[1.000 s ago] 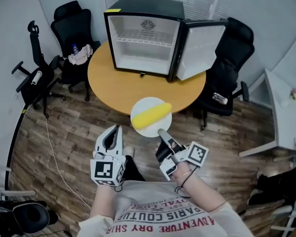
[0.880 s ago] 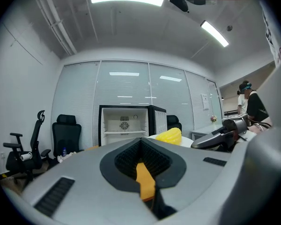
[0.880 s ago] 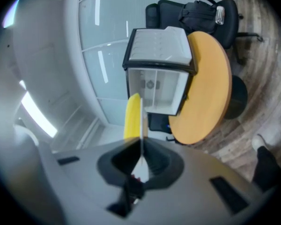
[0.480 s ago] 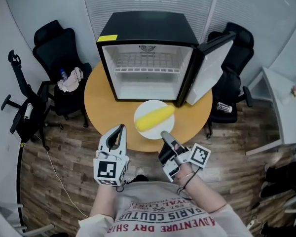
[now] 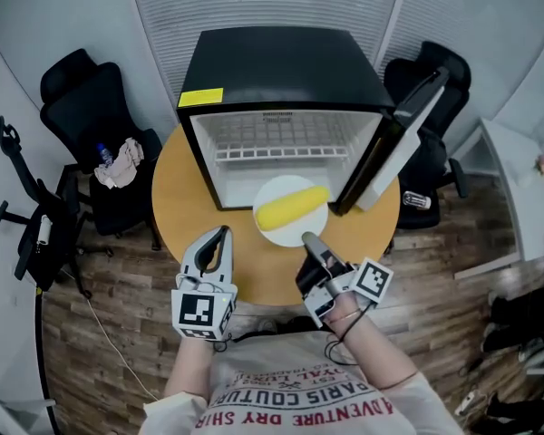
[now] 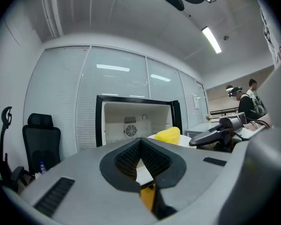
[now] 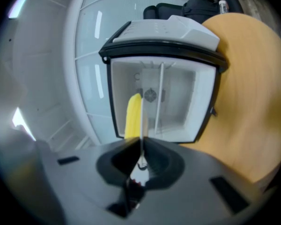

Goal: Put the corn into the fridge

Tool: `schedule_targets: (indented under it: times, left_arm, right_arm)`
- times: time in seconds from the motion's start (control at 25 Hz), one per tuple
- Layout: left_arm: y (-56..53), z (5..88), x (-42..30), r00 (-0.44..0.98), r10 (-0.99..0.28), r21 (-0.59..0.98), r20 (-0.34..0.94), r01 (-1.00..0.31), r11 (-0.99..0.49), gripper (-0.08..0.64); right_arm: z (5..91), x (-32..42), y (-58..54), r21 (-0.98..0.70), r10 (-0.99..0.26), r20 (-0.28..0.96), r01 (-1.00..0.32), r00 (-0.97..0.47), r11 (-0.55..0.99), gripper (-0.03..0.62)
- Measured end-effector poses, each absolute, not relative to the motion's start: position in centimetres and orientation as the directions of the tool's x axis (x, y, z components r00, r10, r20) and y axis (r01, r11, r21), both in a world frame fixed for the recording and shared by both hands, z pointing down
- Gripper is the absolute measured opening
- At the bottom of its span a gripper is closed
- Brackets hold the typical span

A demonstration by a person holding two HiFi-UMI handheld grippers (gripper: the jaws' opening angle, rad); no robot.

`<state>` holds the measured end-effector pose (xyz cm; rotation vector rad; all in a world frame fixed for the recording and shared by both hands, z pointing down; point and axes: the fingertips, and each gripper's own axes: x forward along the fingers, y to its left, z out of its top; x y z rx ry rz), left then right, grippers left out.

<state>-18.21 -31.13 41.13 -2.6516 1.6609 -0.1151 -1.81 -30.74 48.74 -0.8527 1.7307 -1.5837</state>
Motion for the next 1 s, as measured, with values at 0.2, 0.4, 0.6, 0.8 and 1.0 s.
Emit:
schedule_targets:
  times: [0.2,0.4,0.6,0.8,1.0]
  left_arm:
    - [-33.9,41.8,-18.0,0.430,-0.900,-0.040,0.073,-0.900,-0.434,0.029]
    - [-37.1,41.6,-17.7,0.412,-0.908,-0.038,0.076,-0.909,-0.416,0.029]
    - [-40.2,41.7,-17.7,0.389,-0.918,-0.033,0.081,-0.919,-0.393,0.029]
    - [-42.3,42.2,-17.5,0.379,-0.921,-0.035,0.090,-0.923,-0.383,0.029]
    - [-44.0,42.8,-17.3,0.379,-0.919,-0.024,0.107,-0.923,-0.383,0.029]
  right_arm:
    - [49.0,-2.3,-34.1,-0.999,-0.797,-0.001,-0.041,-0.604,0.033,0.040]
    - [48.9,-2.8,-38.0,-0.999,-0.776,0.008,-0.040,-0.631,0.022,0.040]
    - [49.0,-2.9,-41.7,-0.999,-0.769,0.022,-0.045,-0.639,0.009,0.041]
    - [50.0,-2.7,-44.6,-0.999,-0.774,0.042,-0.046,-0.632,-0.016,0.041]
    - [51.0,-2.4,-46.8,-0.998,-0.787,0.061,-0.048,-0.614,-0.041,0.041]
